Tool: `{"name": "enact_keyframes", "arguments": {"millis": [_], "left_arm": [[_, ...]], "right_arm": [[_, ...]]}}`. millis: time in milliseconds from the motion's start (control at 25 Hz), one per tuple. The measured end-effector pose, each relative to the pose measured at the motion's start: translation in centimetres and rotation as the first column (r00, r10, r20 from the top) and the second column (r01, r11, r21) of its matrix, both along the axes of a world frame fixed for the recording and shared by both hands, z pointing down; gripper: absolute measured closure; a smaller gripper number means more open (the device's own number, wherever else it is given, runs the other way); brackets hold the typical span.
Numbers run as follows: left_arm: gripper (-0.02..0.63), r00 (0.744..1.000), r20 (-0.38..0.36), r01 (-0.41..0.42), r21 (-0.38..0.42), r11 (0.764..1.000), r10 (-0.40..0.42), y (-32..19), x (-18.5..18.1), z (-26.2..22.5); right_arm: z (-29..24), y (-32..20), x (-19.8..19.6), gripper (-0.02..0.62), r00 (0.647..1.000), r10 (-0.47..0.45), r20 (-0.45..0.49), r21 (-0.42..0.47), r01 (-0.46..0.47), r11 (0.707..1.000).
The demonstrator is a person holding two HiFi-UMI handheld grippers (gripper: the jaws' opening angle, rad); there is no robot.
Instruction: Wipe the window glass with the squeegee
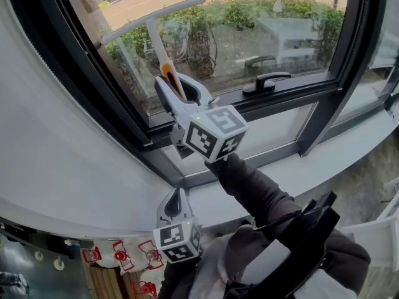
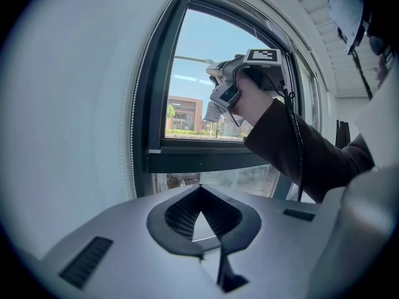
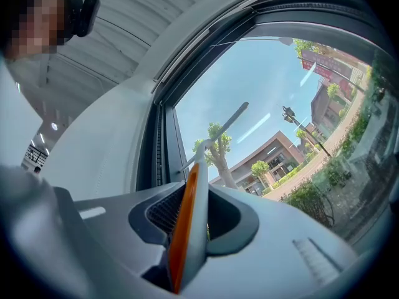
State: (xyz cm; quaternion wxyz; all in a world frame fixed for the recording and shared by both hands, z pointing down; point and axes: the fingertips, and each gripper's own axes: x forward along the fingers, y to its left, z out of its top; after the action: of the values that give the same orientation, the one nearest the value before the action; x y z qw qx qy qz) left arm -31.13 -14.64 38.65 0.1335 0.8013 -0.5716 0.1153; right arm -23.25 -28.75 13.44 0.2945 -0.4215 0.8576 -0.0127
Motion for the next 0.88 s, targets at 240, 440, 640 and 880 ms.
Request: {"name": "enact_keyframes", "arguments": {"millis": [240, 440, 640, 880], "left_arm": [[0.606, 1.000, 0.001, -0.006, -0.004, 1.000, 0.006, 0.1, 0.0, 0.2], [0.606, 1.000, 0.006, -0.011, -0.008, 1.000, 0.011, 0.1, 0.2, 0.4], [0.606, 1.000, 0.003, -0.014, -0.011, 1.000, 0.014, 0.1, 0.4, 0.0], [0.606, 1.000, 0.002, -0.016, -0.011, 1.000, 0.016, 0.3, 0.4, 0.4]], "right_arm": [[1.1, 0.1, -0.1, 0.509, 1.000, 0.001, -0.005, -0.017, -0.002, 1.000], [2.1, 0.0, -0.2, 0.511, 1.000, -0.002, -0.008, -0.035, 0.002, 0.999], [2.5, -0.1, -0.3, 0.512, 1.000, -0.006, -0.012, -0.050, 0.006, 0.999], [3.3, 0.1, -0.6, 0.517, 1.000, -0.011, -0.019, -0.065, 0.010, 0.998]]}}
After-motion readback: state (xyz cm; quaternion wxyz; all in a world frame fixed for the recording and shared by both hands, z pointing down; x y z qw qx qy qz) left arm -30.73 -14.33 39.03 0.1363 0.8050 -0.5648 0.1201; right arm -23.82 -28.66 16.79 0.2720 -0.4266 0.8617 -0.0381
